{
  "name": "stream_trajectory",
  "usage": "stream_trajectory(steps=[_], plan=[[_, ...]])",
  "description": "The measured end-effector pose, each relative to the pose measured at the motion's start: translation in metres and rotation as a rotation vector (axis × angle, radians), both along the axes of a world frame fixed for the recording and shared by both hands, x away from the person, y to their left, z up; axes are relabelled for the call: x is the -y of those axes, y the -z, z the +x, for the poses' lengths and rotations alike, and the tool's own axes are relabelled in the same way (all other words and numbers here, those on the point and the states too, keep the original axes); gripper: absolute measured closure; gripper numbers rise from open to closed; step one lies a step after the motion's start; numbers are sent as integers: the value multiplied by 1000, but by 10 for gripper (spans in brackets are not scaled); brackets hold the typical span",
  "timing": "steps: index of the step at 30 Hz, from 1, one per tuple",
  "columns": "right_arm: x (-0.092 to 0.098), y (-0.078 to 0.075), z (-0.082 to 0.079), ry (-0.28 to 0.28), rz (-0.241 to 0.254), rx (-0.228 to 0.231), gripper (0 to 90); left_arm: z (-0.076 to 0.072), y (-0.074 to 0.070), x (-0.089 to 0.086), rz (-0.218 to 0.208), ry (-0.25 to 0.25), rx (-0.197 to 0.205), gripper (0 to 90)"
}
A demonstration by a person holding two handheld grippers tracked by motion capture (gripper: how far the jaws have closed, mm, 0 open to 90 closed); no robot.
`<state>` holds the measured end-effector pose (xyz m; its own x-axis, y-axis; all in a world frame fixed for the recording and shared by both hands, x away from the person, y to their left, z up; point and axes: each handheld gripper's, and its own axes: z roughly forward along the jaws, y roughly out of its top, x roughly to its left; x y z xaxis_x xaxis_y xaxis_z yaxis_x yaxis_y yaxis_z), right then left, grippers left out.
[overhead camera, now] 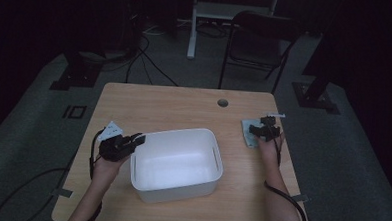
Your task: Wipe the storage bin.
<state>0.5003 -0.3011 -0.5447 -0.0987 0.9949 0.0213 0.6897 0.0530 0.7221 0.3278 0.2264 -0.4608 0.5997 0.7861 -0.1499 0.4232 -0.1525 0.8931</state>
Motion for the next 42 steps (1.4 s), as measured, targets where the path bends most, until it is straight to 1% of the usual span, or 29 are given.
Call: stream_trajectory(steps=[2, 4, 7, 8, 10, 11, 14, 20, 23, 26, 28, 31, 33, 34, 35, 37, 38, 39, 41, 42], plan=[[-1, 0, 0, -1, -10, -2, 228, 0, 0, 0, 0, 0, 0, 772], [-2, 1, -1, -3, -5, 0, 213, 0, 0, 0, 0, 0, 0, 771], [-1, 1, -4, 11, 19, 9, 202, 0, 0, 0, -2, 1, -1, 771], [-1, 2, -4, 16, 20, 12, 202, 0, 0, 0, -4, 1, -1, 771], [-3, 3, -6, -3, 0, 13, 174, 0, 0, 0, -4, 0, -2, 771], [-4, 3, -7, -10, -9, 15, 174, 0, 0, 0, -5, 1, -2, 771], [-4, 3, -6, -12, -8, 13, 170, 0, 0, 0, -5, -1, -2, 771], [-3, 3, -7, -67, -13, 9, 172, 0, 0, 0, -5, -1, -2, 771], [-4, 3, -8, -82, -16, 8, 201, 0, 0, 0, -4, -1, -2, 771], [-5, -1, -7, -107, -19, -16, 276, 0, 0, 0, -4, -2, -2, 771], [-7, -2, -8, -130, -21, -18, 366, 0, 0, 0, -6, -2, -2, 771], [-9, -3, -11, -170, -16, -7, 520, 0, 0, 0, 2, 1, 0, 771], [-11, -4, -12, -197, -10, -6, 676, 0, 0, 0, 4, 0, 0, 771], [-13, -4, -13, -210, -10, -6, 734, 0, 0, 1, 5, -2, 0, 771], [-15, -4, -14, -215, -14, -3, 764, 0, 0, 1, 4, -3, 0, 772], [-18, -4, -16, -210, -21, 5, 774, 0, 0, 1, 3, -5, -1, 772], [-17, -4, -16, -206, -9, 0, 777, 0, 0, 1, 3, -6, 0, 772], [-16, -5, -18, -204, 25, -15, 780, 0, 0, 1, 2, -6, -1, 772], [-15, -6, -21, -214, 75, -28, 783, 0, 0, 1, 1, -6, 0, 771], [-15, -8, -25, -221, 74, -27, 784, 0, 0, 1, 1, -7, 0, 771]])
